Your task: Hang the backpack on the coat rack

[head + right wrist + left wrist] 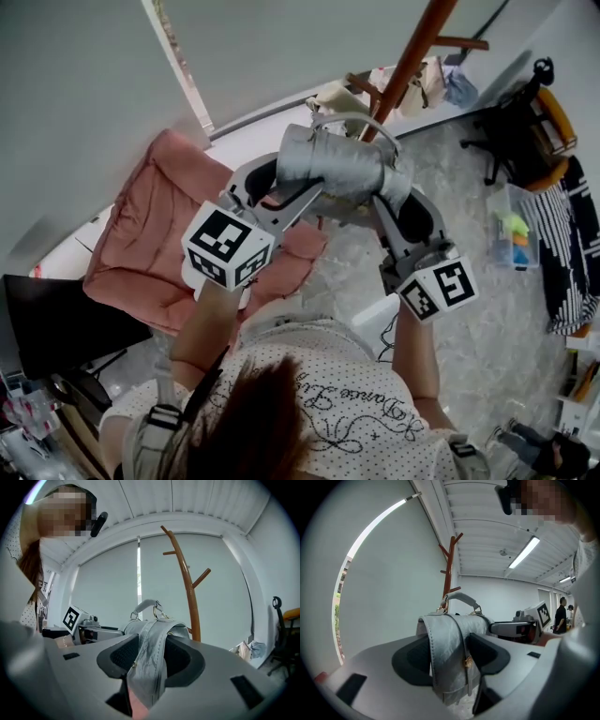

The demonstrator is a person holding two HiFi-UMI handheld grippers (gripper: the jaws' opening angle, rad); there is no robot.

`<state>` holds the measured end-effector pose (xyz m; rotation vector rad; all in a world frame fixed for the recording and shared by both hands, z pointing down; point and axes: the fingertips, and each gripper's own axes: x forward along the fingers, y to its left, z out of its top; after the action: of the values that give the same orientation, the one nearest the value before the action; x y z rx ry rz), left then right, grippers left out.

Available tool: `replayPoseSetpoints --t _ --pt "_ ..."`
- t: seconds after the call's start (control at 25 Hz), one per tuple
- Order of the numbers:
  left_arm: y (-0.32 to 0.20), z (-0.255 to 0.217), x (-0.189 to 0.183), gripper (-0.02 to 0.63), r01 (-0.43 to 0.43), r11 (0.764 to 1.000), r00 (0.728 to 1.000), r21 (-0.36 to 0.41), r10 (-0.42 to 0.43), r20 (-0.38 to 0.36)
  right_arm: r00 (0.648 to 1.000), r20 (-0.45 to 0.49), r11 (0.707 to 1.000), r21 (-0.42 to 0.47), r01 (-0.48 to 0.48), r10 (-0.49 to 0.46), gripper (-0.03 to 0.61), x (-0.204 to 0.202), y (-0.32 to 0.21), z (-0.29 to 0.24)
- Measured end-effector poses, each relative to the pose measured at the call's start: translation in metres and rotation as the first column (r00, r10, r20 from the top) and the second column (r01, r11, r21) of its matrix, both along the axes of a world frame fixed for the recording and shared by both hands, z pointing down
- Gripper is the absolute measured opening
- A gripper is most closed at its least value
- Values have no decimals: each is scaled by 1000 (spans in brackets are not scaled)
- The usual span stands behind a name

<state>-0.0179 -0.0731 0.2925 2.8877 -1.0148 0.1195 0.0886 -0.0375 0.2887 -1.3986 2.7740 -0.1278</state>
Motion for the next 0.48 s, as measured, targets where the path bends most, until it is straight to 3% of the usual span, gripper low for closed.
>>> replayPoseSetpoints --t 0.48 --pt "-40 8 2 236 -40 999 999 -10 40 14 999 10 999 -10 -46 46 172 0 -34 10"
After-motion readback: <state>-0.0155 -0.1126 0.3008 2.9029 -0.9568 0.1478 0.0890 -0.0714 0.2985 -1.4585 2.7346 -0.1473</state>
